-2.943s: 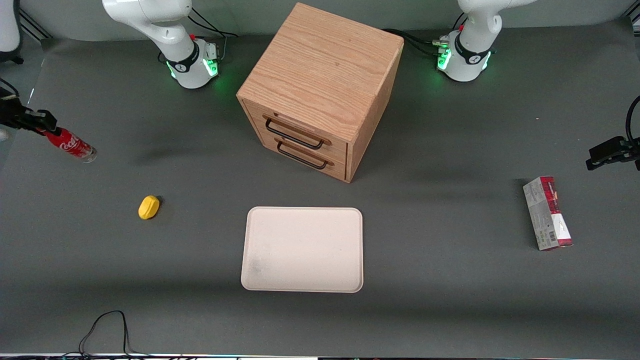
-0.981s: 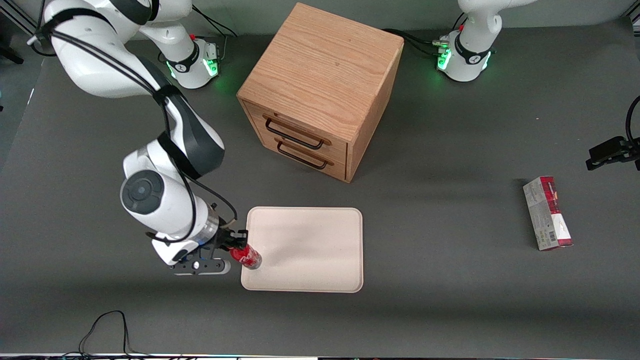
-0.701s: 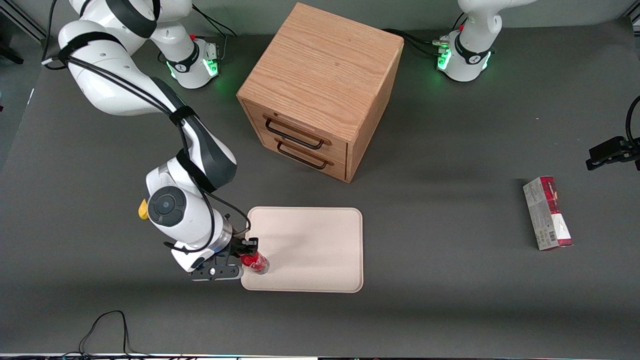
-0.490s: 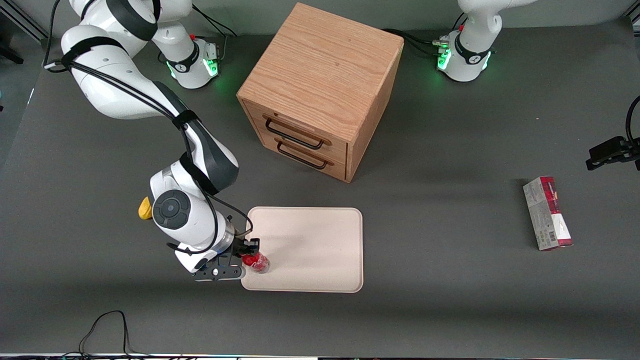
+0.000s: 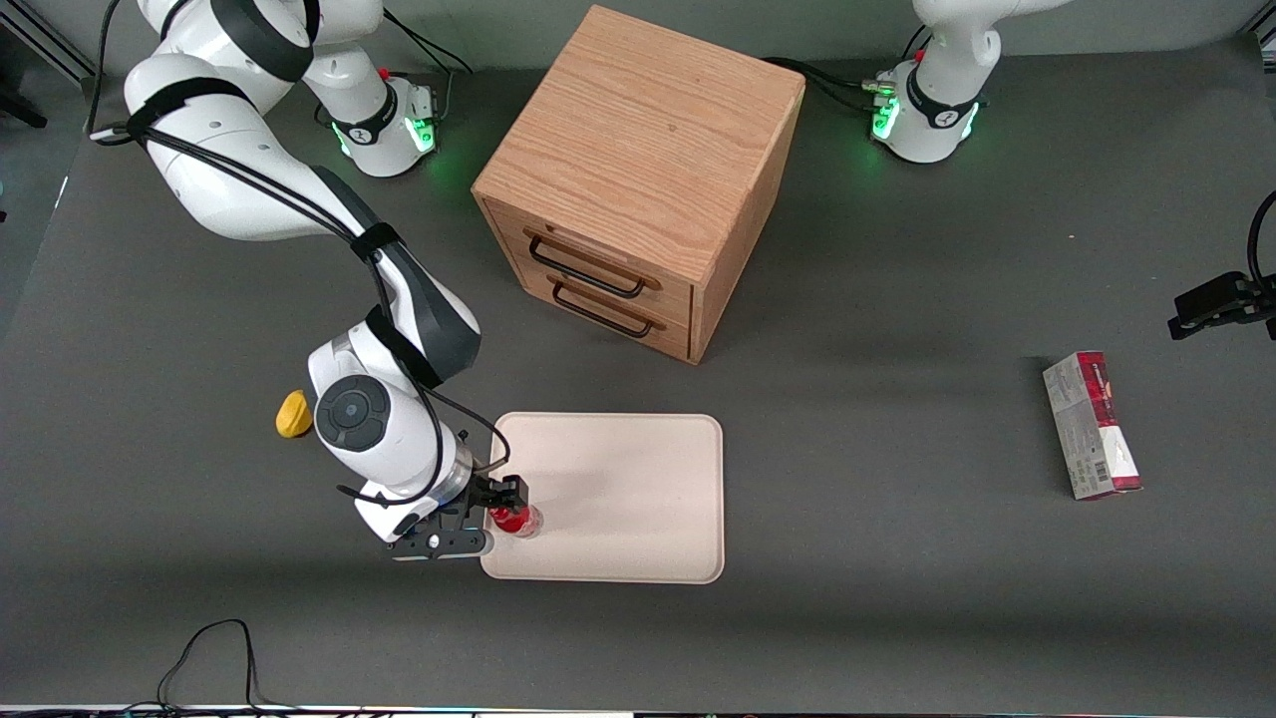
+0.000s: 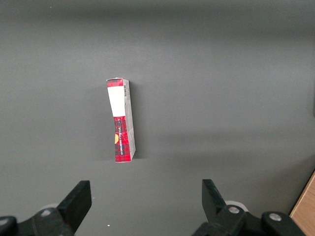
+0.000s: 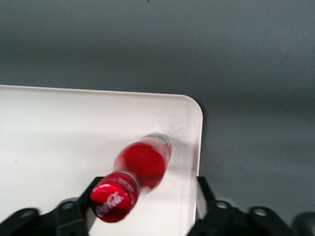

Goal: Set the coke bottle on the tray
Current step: 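Open the right gripper to release the bottle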

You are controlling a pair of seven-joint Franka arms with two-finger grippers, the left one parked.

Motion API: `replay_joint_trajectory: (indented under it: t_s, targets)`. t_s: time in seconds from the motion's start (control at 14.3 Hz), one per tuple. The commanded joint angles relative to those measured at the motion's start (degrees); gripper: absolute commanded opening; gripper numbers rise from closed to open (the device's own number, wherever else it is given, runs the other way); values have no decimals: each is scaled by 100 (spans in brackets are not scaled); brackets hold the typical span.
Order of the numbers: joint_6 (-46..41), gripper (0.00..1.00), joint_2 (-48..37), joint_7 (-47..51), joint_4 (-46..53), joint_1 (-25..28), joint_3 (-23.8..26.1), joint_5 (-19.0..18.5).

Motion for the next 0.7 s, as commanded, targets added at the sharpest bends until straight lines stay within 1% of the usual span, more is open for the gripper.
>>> replay_joint_trajectory:
  t_s: [0.0,0.14,0.21,0.35,0.42,0.49,0.56,0.63]
  targets:
    - [109,100,-111,202,-87,-75,27,-172]
    - [22,100,-225,193,-69,-84,-25,-172]
    - [-109,100,-356,141,-60,-75,-130,-172]
    - [-635,100,-716,45,-69,-84,-210,-128]
    - [-890,100,-927,-34,-86,-101,-271,-49]
    - [-1093,100,-1199,-70,-104,-110,-376,152]
    - [-1147,100,-1367,-62,-113,-110,-508,388]
    - [-1147,100,-1499,-53,-104,-110,-535,513]
